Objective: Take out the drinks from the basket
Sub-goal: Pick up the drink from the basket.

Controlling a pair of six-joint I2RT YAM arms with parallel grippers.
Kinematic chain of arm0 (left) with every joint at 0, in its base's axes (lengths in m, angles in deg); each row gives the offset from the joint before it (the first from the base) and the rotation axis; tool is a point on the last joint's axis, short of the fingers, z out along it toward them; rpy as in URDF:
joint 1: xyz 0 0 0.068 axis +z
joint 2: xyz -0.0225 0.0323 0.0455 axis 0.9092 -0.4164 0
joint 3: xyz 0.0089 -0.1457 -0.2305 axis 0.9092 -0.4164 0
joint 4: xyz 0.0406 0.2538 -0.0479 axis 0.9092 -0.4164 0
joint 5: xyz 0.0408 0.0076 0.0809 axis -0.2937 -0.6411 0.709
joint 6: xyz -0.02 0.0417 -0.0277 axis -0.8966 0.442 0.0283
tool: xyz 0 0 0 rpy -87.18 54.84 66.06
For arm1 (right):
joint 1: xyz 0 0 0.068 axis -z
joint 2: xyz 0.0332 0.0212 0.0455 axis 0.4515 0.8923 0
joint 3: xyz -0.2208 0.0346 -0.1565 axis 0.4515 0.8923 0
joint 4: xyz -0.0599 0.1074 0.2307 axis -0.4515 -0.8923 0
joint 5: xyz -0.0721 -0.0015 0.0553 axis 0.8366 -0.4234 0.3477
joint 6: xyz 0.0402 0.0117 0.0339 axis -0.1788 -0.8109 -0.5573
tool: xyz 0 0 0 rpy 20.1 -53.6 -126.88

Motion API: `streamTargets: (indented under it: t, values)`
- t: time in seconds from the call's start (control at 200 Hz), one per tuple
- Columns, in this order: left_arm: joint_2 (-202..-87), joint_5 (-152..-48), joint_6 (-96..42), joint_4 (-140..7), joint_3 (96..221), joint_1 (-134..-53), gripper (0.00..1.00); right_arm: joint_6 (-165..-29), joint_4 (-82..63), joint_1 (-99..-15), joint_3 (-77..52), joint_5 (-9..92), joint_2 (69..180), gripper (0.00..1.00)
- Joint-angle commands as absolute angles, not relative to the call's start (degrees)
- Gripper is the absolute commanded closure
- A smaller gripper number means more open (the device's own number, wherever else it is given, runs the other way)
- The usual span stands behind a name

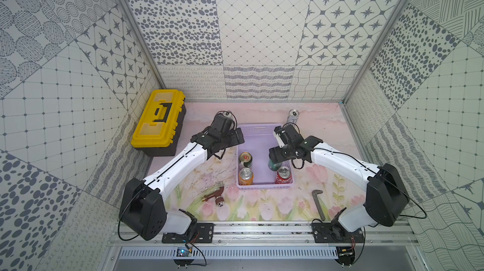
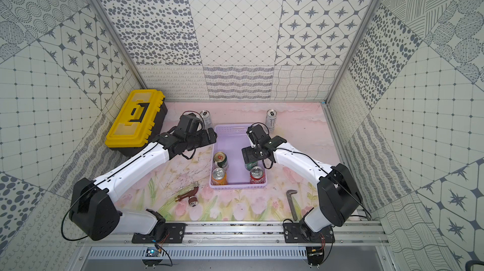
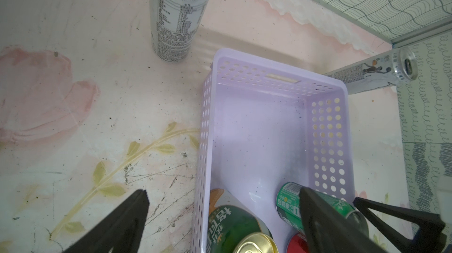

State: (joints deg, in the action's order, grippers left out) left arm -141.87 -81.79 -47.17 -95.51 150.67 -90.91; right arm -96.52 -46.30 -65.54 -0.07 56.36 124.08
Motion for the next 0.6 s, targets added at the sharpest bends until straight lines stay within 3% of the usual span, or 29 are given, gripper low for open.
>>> streamTargets:
  t: [0.0, 0.245, 0.595]
  values:
    - [-142.75, -82.69, -47.74, -93.29, 151.11, -91.16, 0.00, -95.37, -46.20, -66.21, 0.42, 56.57, 125.58, 0.19]
    - [-144.13, -83.20, -47.70, -93.53, 151.79, -91.16, 0.00, -95.48, -46.25, -66.95, 0.51, 56.53, 127.65, 0.24]
    - [-144.75, -83.32, -47.79, -93.73, 151.97, -91.14, 0.00, -95.37, -44.23, -67.45, -1.17, 54.83, 125.30, 0.42]
